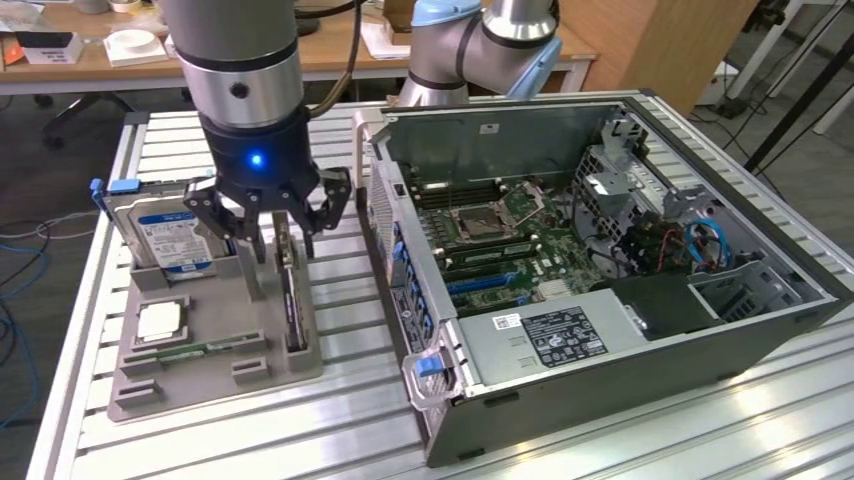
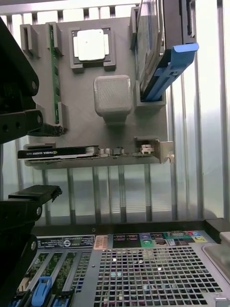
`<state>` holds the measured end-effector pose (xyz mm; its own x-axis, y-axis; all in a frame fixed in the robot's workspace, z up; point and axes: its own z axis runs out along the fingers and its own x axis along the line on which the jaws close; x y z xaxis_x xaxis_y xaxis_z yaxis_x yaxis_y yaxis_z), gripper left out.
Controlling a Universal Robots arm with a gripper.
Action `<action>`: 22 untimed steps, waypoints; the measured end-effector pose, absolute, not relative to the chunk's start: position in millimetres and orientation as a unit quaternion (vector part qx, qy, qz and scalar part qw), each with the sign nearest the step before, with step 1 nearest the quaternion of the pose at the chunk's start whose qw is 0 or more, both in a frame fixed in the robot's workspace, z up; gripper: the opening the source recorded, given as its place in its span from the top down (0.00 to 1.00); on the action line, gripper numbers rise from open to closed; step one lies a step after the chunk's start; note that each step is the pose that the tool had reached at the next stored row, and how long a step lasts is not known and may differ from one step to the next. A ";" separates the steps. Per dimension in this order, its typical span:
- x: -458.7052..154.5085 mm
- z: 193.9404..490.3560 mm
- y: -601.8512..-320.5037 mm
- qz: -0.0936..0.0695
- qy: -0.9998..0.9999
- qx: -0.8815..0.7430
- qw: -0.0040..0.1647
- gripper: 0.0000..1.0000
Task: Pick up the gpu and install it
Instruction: 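Pick up the gpu and move the gpu toward the slot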
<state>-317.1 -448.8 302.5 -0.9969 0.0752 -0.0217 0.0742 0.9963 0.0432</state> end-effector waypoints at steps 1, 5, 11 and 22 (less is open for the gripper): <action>-317.1 301.9 -448.8 0.021 0.999 0.037 0.012 0.47; -317.1 301.6 -448.8 0.021 0.999 0.037 0.012 0.47; -317.1 299.8 -448.8 0.021 0.999 0.037 0.012 0.47; -317.1 290.9 -448.8 0.021 0.999 0.037 0.012 0.47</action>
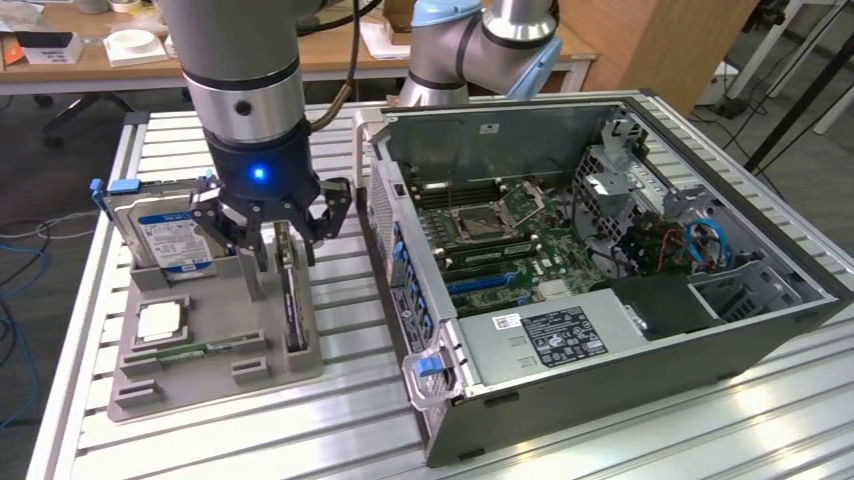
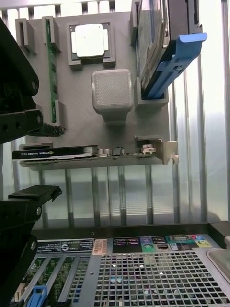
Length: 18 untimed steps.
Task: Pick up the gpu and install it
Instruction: 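Pick up the gpu and move the gpu toward the slot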
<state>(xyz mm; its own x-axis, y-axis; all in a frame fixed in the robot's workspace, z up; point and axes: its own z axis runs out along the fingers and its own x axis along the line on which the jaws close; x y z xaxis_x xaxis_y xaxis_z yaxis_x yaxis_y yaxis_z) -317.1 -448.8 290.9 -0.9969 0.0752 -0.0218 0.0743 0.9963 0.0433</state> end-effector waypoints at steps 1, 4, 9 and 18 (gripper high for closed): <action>-317.1 290.2 -448.8 0.021 0.999 0.037 0.012 0.47; -317.1 288.1 -448.8 0.021 0.999 0.037 0.012 0.47; -317.1 283.2 -448.8 0.021 0.999 0.037 0.012 0.47; -320.3 274.1 -448.5 0.018 0.999 0.037 0.012 0.47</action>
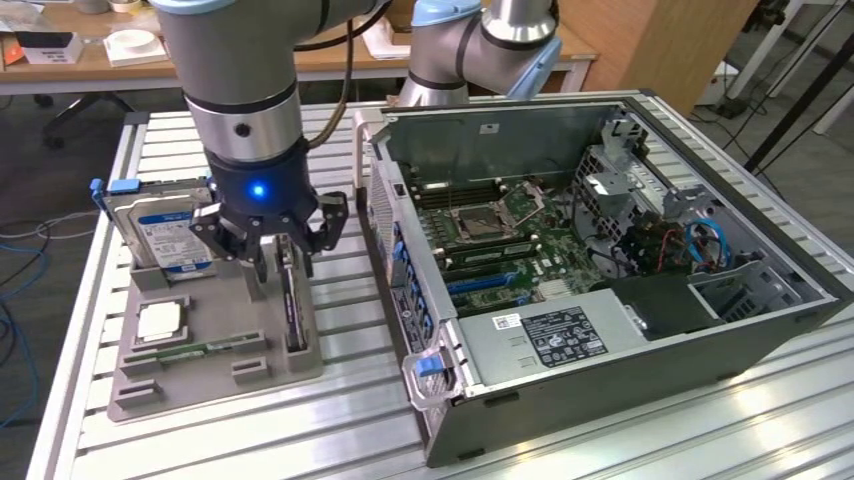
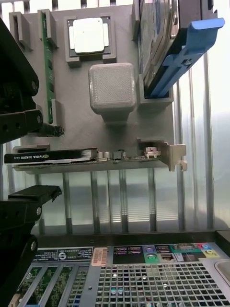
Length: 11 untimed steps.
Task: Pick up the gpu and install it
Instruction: 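Pick up the gpu and move the gpu toward the slot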
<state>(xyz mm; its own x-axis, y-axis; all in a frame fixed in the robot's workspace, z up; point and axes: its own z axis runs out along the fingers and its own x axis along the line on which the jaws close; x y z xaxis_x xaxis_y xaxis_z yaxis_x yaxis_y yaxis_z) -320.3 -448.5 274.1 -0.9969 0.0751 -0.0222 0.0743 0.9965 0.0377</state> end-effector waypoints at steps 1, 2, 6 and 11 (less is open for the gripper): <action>-320.3 273.4 -448.6 0.018 0.999 0.037 0.012 0.47; -320.3 272.6 -448.6 0.018 0.999 0.037 0.012 0.47; -320.3 267.0 -448.5 0.018 0.999 0.037 0.012 0.47; -320.4 259.6 -448.5 0.018 0.999 0.037 0.012 0.47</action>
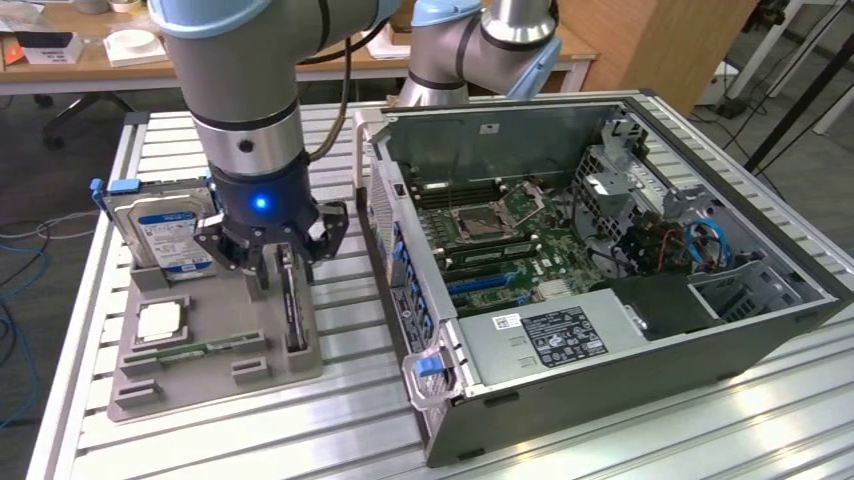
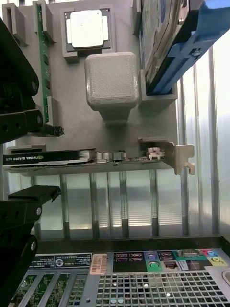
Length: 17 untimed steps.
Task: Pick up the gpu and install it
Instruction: 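Pick up the gpu and move the gpu toward the slot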
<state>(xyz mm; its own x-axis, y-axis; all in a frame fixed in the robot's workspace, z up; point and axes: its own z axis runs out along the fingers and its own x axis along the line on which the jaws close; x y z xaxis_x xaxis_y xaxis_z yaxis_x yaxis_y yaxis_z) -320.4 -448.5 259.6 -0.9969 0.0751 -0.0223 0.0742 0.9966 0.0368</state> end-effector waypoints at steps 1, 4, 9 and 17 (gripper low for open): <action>-320.5 258.1 -448.5 0.018 0.999 0.037 0.012 0.47; -320.7 253.7 -448.5 0.017 0.999 0.037 0.012 0.47; -320.9 246.2 -448.5 0.017 0.999 0.037 0.012 0.47; -321.0 240.3 -442.8 0.017 0.999 0.037 0.012 0.47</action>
